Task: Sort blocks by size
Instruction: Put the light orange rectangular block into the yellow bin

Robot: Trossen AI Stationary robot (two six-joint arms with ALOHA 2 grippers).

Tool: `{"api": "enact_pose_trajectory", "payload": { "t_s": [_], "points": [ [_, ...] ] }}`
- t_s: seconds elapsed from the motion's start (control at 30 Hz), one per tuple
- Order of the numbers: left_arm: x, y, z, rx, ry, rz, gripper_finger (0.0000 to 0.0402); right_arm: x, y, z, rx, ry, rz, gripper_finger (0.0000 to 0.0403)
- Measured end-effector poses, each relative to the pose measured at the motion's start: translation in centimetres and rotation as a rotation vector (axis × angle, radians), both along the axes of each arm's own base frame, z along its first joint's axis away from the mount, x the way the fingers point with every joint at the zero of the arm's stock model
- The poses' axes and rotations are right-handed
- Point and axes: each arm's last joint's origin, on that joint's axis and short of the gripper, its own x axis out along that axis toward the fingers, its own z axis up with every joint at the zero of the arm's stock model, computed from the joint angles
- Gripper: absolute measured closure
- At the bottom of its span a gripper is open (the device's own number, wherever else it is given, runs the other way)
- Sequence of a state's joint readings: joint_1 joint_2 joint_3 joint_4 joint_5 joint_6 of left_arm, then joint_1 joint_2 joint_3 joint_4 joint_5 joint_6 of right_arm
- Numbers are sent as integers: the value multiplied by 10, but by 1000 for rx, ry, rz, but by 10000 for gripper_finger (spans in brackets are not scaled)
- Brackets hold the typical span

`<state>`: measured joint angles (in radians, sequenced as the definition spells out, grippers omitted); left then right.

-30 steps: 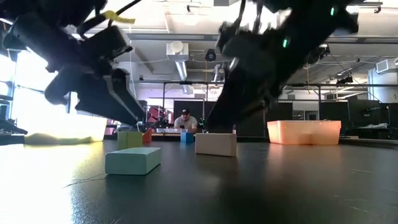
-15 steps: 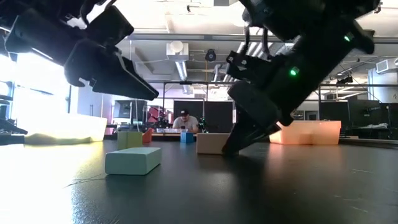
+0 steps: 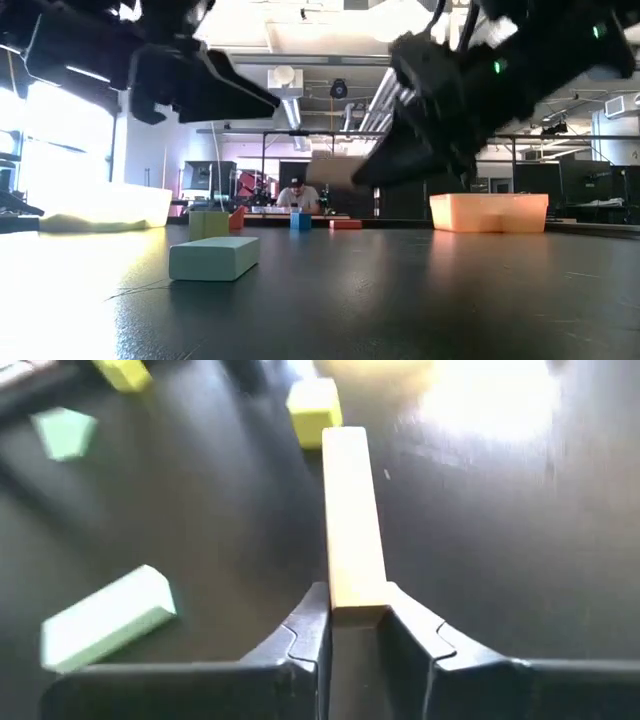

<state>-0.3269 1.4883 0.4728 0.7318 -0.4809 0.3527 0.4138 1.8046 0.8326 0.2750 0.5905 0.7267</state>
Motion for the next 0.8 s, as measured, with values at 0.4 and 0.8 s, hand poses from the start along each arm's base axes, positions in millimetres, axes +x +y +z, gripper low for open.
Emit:
{"api": "enact_pose_trajectory", "payload": {
  "t_s": [0.4, 0.8],
  "points": [
    [4, -6, -2, 369, 32, -335, 161, 14, -24, 32, 44, -138, 159, 343],
    [52, -13, -12, 668, 151, -52, 161, 20, -38, 35, 54, -159, 215, 342]
  ]
}}
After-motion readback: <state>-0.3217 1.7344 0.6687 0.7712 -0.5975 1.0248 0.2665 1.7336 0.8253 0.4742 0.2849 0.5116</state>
